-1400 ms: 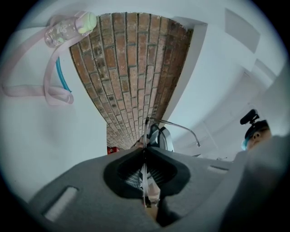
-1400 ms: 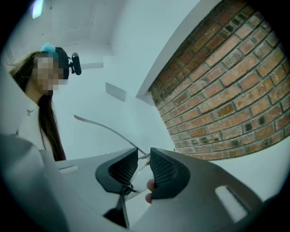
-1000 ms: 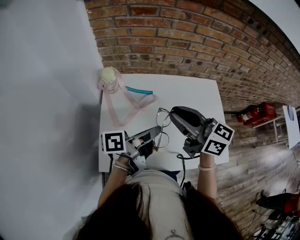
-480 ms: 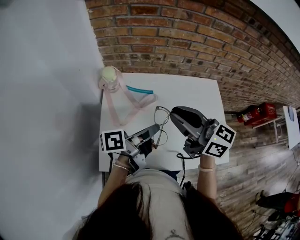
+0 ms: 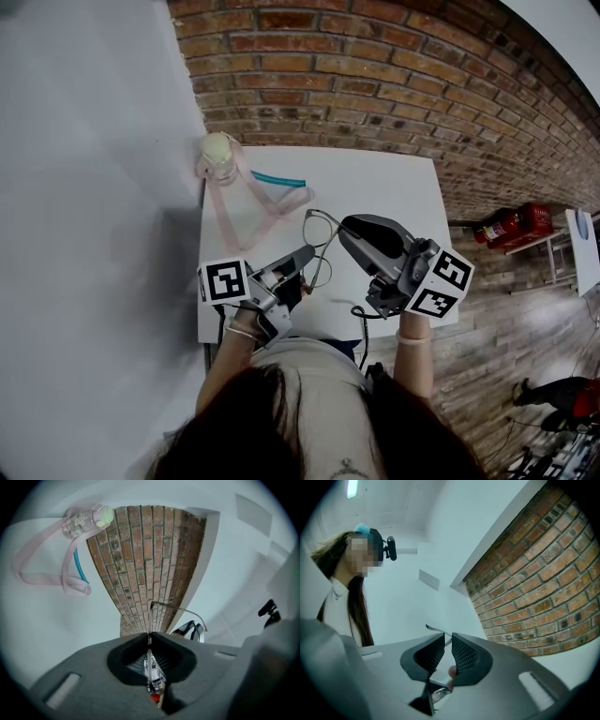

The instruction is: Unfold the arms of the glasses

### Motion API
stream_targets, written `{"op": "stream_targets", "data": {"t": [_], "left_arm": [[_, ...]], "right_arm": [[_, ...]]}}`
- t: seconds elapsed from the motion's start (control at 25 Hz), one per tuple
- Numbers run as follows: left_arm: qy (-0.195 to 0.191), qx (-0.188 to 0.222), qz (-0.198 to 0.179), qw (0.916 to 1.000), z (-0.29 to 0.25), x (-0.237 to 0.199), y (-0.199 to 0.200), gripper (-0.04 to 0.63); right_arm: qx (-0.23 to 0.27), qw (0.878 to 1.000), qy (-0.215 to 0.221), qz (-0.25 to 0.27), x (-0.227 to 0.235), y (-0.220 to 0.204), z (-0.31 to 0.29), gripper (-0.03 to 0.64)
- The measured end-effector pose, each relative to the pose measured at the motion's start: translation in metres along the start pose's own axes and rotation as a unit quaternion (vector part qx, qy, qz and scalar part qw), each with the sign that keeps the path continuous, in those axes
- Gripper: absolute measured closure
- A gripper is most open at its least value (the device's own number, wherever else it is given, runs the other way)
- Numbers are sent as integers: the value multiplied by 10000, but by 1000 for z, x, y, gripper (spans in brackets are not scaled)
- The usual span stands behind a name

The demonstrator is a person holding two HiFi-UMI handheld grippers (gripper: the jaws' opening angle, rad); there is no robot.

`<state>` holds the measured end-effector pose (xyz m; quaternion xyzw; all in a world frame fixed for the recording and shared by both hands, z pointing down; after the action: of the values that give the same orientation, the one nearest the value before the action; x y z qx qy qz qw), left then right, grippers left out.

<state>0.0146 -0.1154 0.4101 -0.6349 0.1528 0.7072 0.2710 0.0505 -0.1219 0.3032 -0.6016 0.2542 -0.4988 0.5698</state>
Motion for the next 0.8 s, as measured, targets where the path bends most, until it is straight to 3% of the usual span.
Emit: {"op": "stream_targets", "data": {"t": [0.8], "left_arm": [[176, 455, 60, 9988, 7, -6, 14, 571]], "right_arm": [[75, 9998, 188, 26, -17, 5, 0, 566]]}}
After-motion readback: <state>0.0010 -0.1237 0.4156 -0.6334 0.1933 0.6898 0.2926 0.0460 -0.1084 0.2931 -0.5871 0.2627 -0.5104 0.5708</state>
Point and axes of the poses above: the fingertips, and each gripper's own axes: z backward along the fingers, x to its right, y out of its top, the point moved 1 cm from there along z, backward along the fingers, and after that the axes turned 5 degrees about x, right-handed, at the moved point
